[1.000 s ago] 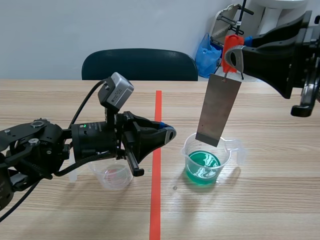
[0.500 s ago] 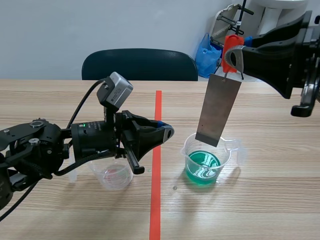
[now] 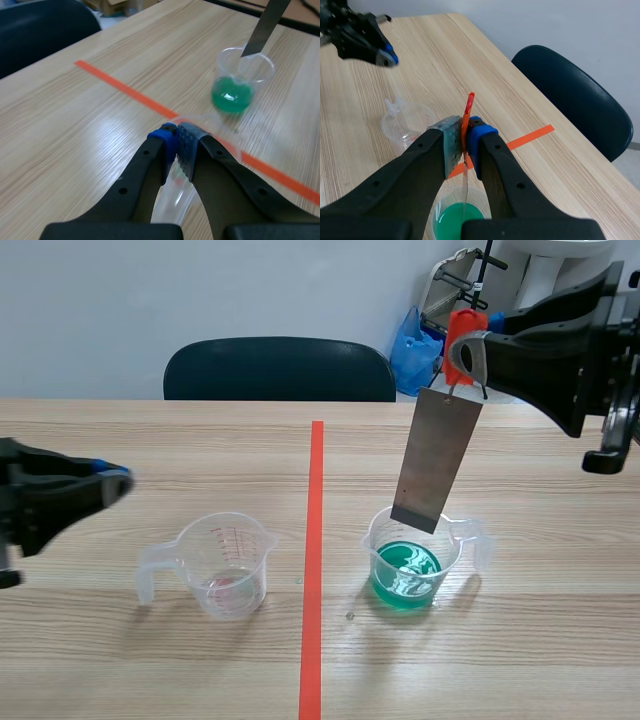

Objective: Do the redox reaction experiment

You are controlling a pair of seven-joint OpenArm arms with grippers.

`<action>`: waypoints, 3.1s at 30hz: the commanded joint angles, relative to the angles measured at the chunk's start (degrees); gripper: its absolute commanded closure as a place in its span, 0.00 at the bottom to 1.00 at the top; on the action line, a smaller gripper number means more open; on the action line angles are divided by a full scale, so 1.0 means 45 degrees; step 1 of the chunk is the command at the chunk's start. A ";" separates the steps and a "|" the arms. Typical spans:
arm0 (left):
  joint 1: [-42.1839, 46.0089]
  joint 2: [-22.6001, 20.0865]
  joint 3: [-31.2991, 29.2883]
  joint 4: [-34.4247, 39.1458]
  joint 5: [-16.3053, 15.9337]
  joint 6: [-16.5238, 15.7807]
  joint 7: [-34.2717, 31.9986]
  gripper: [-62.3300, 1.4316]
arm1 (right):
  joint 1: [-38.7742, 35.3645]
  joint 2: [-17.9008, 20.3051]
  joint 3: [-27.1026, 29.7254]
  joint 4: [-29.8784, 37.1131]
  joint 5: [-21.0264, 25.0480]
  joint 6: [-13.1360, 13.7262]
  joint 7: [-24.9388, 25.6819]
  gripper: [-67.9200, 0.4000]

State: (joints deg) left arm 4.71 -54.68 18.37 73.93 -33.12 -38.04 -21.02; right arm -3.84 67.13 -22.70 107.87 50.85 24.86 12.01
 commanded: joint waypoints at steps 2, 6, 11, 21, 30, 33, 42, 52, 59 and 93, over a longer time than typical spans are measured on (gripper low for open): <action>0.2011 -0.0996 -0.1384 -0.0019 -0.0175 -0.0053 -0.1054 0.86 | 0.0146 0.0063 0.0199 0.0063 0.0180 0.0005 0.0277 0.98; 0.5532 -0.1880 -0.3968 -0.0024 -0.0170 -0.0019 -0.1967 0.52 | 0.0146 0.0063 0.0199 0.0063 0.0180 0.0005 0.0277 0.98; 0.9836 -0.1462 -0.7033 -0.0024 -0.0058 0.1088 -0.3283 0.31 | 0.0146 0.0063 0.0199 0.0063 0.0180 0.0005 0.0277 0.98; 1.4877 0.1535 -1.0074 -0.0005 0.1865 0.4294 -0.8310 0.00 | 0.0146 0.0063 0.0199 0.0063 0.0180 0.0010 0.0277 0.98; 1.5718 0.3376 -1.0846 0.0690 0.2662 0.5285 -0.8811 0.00 | 0.0146 0.0063 0.0199 0.0063 0.0180 0.0010 0.0277 0.98; 1.5718 0.3779 -1.0977 0.1020 0.2623 0.5634 -0.8811 0.00 | 0.0146 0.0063 0.0199 0.0063 0.0180 0.0010 0.0272 0.98; 1.5718 0.4386 -1.1016 0.1603 0.2613 0.5770 -0.8888 0.00 | 0.0146 0.0063 0.0199 0.0063 0.0175 0.0044 0.0272 0.98; 1.5718 0.4386 -1.1016 0.1559 0.2458 0.5775 -0.8738 0.00 | 0.0146 0.0063 0.0199 0.0063 0.0175 0.0044 0.0272 0.98; 1.5718 0.4386 -1.1016 0.1564 0.2297 0.5775 -0.8699 0.00 | 0.0146 0.0063 0.0199 0.0063 0.0180 0.0044 0.0272 0.98; 1.5718 0.4381 -1.1016 0.1564 0.2647 0.5770 -0.8718 0.00 | 0.0146 0.0063 0.0199 0.0063 0.0180 0.0044 0.0277 0.98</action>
State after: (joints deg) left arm 75.37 -35.27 -30.52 80.73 -20.80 -12.03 -59.00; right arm -3.84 67.13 -22.70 107.87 50.83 25.10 11.99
